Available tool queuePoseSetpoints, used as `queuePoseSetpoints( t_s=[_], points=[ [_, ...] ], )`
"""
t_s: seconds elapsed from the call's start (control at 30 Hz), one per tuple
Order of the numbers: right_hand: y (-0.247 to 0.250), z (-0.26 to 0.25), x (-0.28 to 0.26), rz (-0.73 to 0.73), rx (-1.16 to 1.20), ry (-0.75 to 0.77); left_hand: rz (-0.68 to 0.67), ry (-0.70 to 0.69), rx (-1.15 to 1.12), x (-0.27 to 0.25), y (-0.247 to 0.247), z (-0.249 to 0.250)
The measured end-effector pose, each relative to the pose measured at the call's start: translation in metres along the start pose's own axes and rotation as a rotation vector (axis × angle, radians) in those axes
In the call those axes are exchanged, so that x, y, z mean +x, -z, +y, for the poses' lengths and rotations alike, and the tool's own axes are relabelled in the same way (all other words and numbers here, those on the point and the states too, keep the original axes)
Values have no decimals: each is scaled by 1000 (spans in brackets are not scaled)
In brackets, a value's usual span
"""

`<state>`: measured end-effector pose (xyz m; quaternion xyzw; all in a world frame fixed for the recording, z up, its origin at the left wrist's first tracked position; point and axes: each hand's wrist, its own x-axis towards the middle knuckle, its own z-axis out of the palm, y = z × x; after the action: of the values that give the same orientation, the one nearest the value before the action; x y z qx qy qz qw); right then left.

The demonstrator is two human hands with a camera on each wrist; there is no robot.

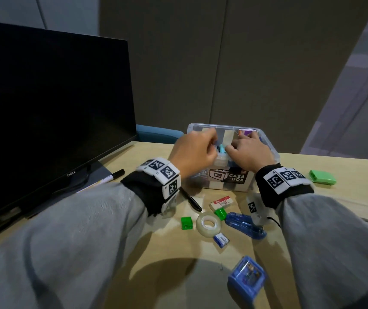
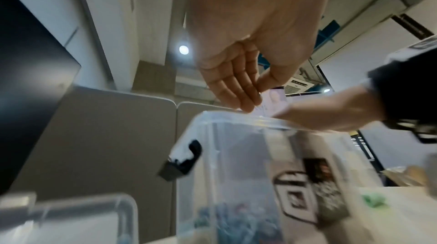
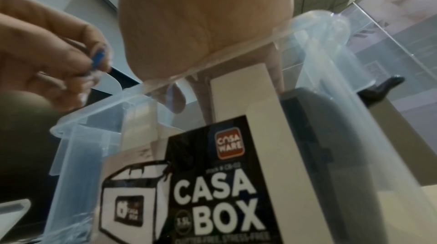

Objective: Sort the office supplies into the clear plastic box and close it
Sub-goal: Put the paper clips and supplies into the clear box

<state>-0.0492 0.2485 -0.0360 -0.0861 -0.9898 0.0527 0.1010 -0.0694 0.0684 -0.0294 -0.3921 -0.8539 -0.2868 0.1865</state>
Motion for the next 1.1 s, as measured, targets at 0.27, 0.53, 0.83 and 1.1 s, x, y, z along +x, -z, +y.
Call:
queuePoseSetpoints(
  t_s=[0.27, 0.53, 0.83, 1.1],
  points=[
    [-2, 1, 2, 0, -19, 2, -18, 179, 87, 26, -9, -19],
    [-3, 2, 2, 30, -30, 10, -69, 354, -45, 36, -27, -33],
    [-6, 5, 3, 67, 57, 76, -351, 341, 98, 36, -30, -28],
    [-6, 7, -16, 148, 15, 136, -462, 179, 421, 29, -18, -11]
  ],
)
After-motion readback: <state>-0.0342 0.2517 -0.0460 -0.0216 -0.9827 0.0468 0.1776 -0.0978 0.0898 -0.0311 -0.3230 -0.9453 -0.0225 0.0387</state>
